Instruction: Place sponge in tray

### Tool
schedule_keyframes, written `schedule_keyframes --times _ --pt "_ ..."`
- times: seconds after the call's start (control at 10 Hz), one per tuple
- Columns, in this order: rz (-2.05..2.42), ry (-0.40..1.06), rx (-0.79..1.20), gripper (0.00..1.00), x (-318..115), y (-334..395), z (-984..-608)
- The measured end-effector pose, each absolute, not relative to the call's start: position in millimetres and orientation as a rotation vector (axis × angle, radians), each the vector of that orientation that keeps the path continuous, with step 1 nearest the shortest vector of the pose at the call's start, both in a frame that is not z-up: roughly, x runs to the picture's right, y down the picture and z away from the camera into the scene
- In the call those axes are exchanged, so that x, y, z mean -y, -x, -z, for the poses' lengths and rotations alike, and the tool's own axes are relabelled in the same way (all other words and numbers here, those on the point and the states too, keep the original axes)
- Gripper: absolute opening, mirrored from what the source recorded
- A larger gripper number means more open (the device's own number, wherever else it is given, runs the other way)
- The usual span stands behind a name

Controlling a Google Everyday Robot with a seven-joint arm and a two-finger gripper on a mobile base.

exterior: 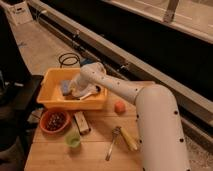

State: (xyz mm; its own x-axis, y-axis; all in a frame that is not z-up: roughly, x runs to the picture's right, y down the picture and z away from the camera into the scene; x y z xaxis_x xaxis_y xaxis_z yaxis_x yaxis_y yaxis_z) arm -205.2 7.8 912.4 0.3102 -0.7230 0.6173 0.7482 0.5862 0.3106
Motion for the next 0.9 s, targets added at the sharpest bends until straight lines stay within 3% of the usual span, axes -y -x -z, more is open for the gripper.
schedule_keyframes --times 0.5,0.7,0.9 --pt "0.976 0.056 0.81 0.55 -10 216 -925" --pt "0.973 0.062 0.816 0.63 -11 216 -926" --pt "0.973 0.062 0.815 0.63 -11 215 -926"
